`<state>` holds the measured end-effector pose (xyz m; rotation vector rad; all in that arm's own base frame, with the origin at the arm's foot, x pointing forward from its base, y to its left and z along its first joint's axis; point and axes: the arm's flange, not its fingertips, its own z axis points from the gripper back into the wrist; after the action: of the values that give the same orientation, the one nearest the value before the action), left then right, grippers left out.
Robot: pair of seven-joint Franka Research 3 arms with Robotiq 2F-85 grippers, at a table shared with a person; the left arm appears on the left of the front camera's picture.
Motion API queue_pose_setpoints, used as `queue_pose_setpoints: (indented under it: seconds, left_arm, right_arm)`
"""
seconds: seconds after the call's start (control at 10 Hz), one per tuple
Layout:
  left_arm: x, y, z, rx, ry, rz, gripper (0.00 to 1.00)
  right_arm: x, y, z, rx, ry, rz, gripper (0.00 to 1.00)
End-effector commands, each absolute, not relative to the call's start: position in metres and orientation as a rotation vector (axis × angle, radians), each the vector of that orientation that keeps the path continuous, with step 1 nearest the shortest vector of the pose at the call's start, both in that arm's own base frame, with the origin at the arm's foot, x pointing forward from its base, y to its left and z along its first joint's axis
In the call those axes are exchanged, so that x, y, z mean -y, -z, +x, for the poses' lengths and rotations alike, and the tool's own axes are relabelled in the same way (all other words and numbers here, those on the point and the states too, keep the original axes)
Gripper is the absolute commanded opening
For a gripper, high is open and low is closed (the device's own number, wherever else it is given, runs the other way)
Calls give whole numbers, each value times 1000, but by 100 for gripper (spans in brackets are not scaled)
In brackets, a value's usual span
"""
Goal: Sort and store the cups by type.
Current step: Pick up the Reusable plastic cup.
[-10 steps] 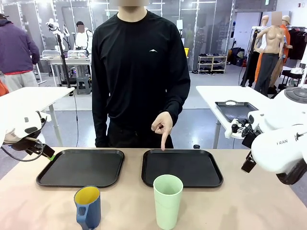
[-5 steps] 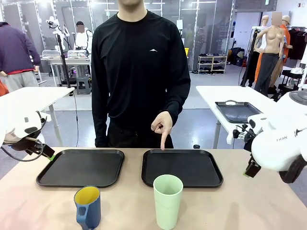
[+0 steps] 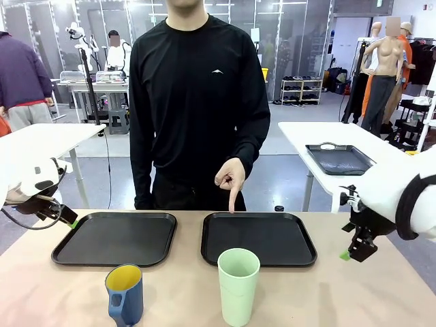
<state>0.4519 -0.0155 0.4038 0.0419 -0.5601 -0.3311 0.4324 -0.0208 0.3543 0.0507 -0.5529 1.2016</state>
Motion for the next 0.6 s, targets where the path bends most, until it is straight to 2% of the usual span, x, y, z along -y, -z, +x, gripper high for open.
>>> queue_pose_setpoints:
  seconds: [0.0, 0.4, 0.5]
  left_arm:
    - [13, -404, 452, 560, 339, 49, 100]
    - [13, -404, 452, 560, 339, 49, 100]
    - [13, -404, 452, 560, 339, 49, 100]
  right_arm:
    - [45, -323, 393, 589, -1236, 101, 100]
    - [80, -310, 386, 635, -1253, 204, 100]
    - [88, -303, 388, 676, -1264, 276, 100]
